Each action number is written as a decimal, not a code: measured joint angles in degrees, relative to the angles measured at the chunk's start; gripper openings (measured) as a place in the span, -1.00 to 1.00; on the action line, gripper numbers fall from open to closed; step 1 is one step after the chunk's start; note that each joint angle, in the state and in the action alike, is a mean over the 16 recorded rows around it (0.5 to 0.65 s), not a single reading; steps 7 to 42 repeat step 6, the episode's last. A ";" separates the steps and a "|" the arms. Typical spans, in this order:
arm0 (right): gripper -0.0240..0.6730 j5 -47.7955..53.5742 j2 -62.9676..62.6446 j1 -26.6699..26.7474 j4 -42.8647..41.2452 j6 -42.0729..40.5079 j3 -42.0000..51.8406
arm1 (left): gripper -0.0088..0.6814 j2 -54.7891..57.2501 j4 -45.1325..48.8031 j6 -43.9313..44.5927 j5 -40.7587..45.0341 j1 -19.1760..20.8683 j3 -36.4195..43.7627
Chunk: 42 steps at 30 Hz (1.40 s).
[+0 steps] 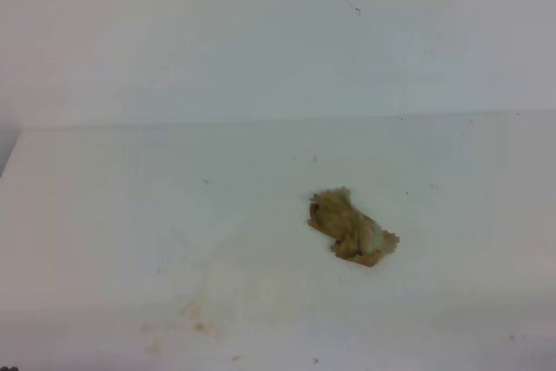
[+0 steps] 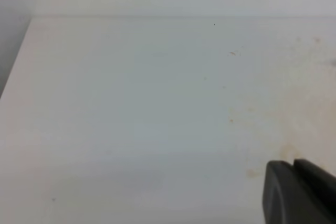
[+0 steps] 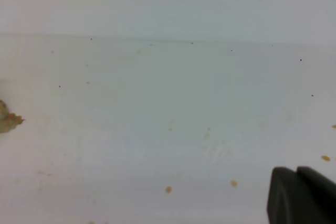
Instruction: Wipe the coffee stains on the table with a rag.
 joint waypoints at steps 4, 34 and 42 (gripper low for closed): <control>-0.93 0.00 0.00 0.00 0.00 0.00 0.00 | -0.98 0.00 0.00 0.00 0.00 0.00 0.00; -0.93 0.00 0.00 0.00 0.00 0.01 0.00 | -0.98 0.00 0.00 0.00 0.00 0.00 0.00; -0.93 0.00 0.00 0.00 0.00 0.01 0.00 | -0.98 0.00 0.00 0.00 0.00 0.00 0.00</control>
